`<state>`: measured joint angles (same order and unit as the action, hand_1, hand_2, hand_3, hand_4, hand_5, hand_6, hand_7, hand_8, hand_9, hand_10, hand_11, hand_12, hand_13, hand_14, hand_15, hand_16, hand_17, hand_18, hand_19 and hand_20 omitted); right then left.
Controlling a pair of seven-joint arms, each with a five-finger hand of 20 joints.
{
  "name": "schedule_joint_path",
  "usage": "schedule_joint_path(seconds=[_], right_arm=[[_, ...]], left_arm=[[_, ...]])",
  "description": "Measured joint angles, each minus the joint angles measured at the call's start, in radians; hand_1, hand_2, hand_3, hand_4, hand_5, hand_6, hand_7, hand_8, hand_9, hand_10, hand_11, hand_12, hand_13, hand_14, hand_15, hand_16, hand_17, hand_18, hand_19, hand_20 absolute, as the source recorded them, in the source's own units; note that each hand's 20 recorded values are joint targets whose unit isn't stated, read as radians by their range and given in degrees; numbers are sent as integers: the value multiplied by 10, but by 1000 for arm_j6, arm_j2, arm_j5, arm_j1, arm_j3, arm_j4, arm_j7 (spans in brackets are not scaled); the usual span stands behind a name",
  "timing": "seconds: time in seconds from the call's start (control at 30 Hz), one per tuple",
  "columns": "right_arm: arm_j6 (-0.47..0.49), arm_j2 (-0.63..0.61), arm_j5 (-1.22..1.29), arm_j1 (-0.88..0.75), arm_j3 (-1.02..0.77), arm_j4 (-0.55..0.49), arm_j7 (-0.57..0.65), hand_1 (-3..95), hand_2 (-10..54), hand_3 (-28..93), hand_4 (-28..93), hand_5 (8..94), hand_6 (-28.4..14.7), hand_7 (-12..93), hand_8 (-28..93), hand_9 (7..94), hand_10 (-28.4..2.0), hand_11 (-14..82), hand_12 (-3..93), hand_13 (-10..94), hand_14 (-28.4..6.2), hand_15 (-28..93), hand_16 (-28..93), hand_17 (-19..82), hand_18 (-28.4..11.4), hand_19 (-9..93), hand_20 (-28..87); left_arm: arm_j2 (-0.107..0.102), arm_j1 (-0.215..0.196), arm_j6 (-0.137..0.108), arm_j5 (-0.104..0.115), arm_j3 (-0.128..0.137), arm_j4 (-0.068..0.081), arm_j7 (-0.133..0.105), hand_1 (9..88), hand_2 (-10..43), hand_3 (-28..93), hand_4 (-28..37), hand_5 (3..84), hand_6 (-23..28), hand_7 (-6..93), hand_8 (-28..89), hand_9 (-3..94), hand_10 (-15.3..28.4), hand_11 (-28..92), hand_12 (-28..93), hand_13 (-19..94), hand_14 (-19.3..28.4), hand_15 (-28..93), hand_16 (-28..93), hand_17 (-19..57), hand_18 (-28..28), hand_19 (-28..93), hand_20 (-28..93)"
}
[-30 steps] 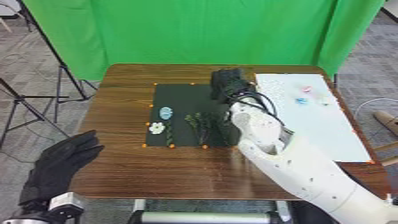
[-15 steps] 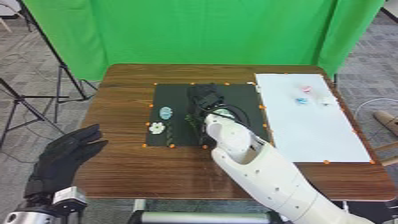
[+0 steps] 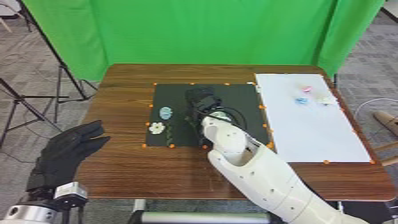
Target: Arrange flowers
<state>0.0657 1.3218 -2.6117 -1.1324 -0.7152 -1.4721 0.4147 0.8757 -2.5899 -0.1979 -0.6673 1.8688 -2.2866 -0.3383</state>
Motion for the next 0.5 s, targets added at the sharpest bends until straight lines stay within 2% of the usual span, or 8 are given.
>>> schedule_joint_path(seconds=[0.2, 0.37, 0.5], right_arm=[[45, 6, 58, -2, -17, -6, 8, 385, -95, 834, -283, 727, -11, 217, -28, 698, -109, 407, 329, 573, -114, 756, 239, 183, -230, 784, 242], [70, 11, 60, -2, -24, -9, 8, 353, -95, 854, -283, 703, -14, 216, -124, 663, -129, 457, 275, 551, -128, 763, 233, 166, -239, 772, 258], [88, 12, 60, 1, -25, -14, 8, 322, -95, 866, -282, 679, -31, 208, -139, 632, -149, 481, 250, 533, -138, 769, 232, 154, -248, 766, 266]], left_arm=[[0, 5, 2, 0, -1, 4, 6, 251, 41, 843, -146, 432, 102, 209, -133, 363, 176, 348, 76, 281, 223, 480, -82, -85, 206, 536, 183], [0, 7, 3, -1, -2, 4, 7, 251, 39, 842, -147, 433, 105, 206, -131, 362, 179, 347, 77, 280, 230, 486, -81, -85, 206, 536, 184], [0, 6, 2, -1, -2, 4, 7, 251, 40, 841, -147, 434, 105, 202, -127, 363, 180, 345, 78, 279, 232, 488, -83, -86, 207, 535, 185]])
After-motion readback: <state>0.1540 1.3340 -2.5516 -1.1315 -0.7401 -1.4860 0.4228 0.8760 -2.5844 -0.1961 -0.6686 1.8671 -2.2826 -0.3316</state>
